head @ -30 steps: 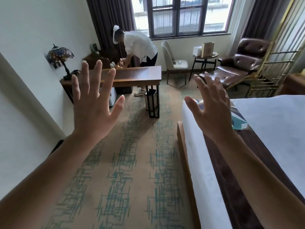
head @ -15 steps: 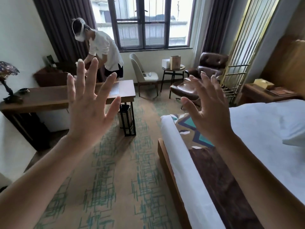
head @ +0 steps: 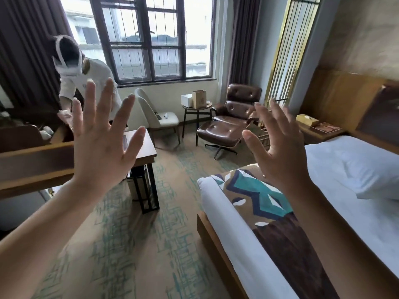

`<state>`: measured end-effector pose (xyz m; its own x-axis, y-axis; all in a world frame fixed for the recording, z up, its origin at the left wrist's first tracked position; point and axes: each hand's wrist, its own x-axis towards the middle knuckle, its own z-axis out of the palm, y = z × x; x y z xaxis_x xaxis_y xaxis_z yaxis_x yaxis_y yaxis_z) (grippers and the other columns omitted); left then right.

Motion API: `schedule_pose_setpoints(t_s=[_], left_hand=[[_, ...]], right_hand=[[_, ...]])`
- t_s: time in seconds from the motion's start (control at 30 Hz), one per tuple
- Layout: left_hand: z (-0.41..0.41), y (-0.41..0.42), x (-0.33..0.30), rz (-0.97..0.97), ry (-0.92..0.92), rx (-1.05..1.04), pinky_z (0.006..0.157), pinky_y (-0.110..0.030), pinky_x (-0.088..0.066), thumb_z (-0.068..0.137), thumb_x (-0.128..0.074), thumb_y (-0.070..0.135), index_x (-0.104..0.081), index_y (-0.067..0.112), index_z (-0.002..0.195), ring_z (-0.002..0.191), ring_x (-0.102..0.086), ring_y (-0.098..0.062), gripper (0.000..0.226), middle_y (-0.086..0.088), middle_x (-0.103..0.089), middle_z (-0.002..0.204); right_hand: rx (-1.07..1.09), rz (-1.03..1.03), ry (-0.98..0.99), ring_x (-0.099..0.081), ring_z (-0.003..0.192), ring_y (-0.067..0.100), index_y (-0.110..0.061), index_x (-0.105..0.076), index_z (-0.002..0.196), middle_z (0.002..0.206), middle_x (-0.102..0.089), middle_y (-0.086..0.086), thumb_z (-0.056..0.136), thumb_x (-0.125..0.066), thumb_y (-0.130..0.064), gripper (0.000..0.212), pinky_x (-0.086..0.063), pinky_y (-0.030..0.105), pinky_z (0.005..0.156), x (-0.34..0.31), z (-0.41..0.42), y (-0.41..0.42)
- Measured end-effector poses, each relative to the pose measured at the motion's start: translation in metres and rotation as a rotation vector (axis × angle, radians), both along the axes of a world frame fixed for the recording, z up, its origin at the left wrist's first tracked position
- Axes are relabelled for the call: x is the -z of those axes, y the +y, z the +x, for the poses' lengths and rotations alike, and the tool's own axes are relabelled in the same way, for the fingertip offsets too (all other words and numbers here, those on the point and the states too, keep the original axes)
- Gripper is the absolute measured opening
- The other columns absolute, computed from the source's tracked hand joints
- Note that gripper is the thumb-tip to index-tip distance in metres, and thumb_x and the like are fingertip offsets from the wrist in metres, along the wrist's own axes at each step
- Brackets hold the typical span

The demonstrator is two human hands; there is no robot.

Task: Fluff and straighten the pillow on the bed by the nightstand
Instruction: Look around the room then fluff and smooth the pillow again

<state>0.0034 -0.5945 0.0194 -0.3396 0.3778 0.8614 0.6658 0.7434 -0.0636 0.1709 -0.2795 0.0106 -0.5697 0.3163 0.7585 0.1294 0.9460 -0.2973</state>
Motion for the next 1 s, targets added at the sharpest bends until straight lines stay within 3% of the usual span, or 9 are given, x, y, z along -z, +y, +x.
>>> schedule_pose_setpoints(t_s=[0.23, 0.6, 1.0], left_hand=[[-0.099, 0.045, 0.018, 0.029, 0.001, 0.086, 0.13, -0.061, -0.008, 0.11, -0.04, 0.048, -0.036, 0.019, 0.161, 0.161, -0.01, -0.044, 0.059, -0.016, -0.017, 0.174], [-0.29, 0.139, 0.028, -0.037, -0.026, 0.067, 0.13, -0.064, -0.01, 0.111, -0.036, 0.052, -0.034, 0.019, 0.163, 0.161, -0.009, -0.044, 0.062, -0.016, -0.016, 0.175], [-0.483, 0.248, 0.043, -0.062, -0.021, 0.165, 0.129, -0.065, -0.006, 0.109, -0.04, 0.052, -0.033, 0.021, 0.163, 0.161, -0.01, -0.044, 0.063, -0.015, -0.016, 0.175]], right_hand=[[0.073, -0.018, -0.032, -0.018, 0.159, 0.026, -0.04, -0.032, 0.158, 0.17, -0.025, -0.003, 0.099, -0.034, -0.069, 0.066, -0.025, 0.065, 0.121, 0.016, -0.087, 0.023], [0.121, -0.005, -0.046, -0.012, 0.16, 0.028, -0.038, -0.03, 0.159, 0.172, -0.018, 0.0, 0.1, -0.035, -0.068, 0.067, -0.012, 0.059, 0.123, 0.038, -0.274, 0.122], [0.205, 0.006, -0.102, -0.011, 0.16, 0.028, -0.036, -0.032, 0.16, 0.172, -0.019, 0.0, 0.099, -0.035, -0.067, 0.068, -0.018, 0.064, 0.124, 0.032, -0.432, 0.19]])
